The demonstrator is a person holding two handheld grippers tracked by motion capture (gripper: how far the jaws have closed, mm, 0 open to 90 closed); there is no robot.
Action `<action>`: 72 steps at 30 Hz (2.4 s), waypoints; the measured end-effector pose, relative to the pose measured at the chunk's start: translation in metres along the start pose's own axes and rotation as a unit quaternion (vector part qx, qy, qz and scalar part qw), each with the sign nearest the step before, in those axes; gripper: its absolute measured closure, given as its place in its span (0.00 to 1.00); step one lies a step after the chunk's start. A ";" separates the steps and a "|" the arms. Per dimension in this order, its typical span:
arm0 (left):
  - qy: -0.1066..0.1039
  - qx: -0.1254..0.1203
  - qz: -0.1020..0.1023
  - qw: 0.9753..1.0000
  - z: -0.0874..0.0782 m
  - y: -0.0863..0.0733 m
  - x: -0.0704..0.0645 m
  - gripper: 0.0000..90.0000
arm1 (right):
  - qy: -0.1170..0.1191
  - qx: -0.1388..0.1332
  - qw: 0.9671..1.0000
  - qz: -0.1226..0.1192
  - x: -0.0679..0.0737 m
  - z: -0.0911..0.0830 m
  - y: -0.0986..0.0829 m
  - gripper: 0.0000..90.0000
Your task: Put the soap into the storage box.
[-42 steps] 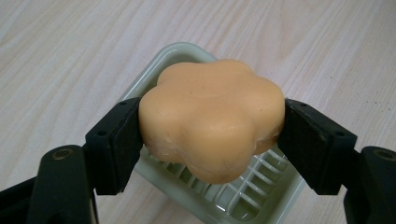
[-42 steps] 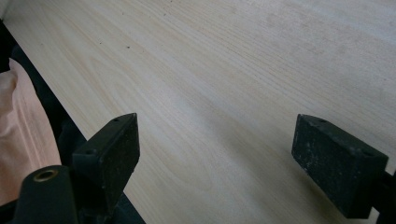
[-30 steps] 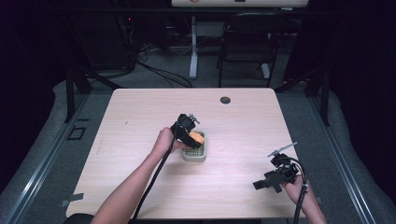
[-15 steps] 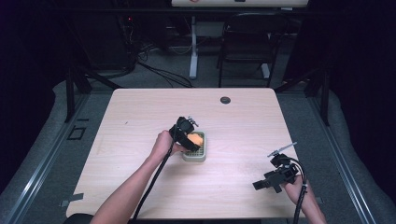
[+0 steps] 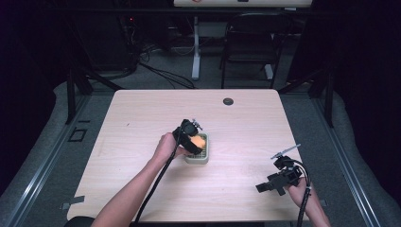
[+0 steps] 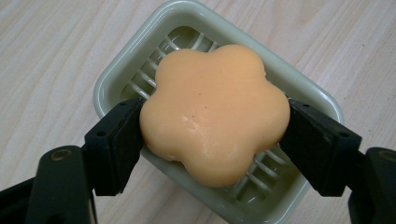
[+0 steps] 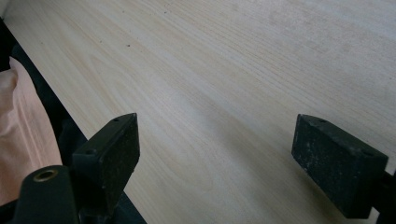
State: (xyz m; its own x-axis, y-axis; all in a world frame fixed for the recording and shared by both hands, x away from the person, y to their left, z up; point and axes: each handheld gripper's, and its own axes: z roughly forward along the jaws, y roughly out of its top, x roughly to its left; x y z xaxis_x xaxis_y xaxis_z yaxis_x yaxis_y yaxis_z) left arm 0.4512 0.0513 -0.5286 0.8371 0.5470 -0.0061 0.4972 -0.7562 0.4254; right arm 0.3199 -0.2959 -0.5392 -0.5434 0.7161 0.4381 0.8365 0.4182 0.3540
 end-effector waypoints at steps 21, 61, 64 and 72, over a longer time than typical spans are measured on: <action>-0.001 -0.017 -0.005 1.000 -0.021 -0.007 0.006 0.13 | 0.000 -0.005 1.000 0.004 0.001 0.000 0.000 0.17; 0.027 -0.005 -0.023 0.999 -0.093 -0.081 0.005 0.00 | -0.003 -0.004 1.000 0.004 0.002 0.000 0.000 0.17; 0.032 -0.004 -0.027 0.999 -0.099 -0.091 0.004 0.00 | -0.004 -0.006 1.000 0.005 0.002 0.000 0.000 0.17; 0.033 0.019 -0.039 0.999 -0.107 -0.122 0.000 0.00 | -0.005 0.000 1.000 0.000 0.002 -0.001 0.000 0.17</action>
State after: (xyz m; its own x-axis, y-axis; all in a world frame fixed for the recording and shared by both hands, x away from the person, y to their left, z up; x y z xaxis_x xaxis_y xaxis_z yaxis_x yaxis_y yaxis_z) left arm 0.3660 0.1819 -0.4840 0.7795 0.6259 0.0232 0.5690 -0.7232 0.3915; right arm 0.3191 -0.2953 -0.5376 -0.5429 0.7216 0.4296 0.8364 0.4183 0.3543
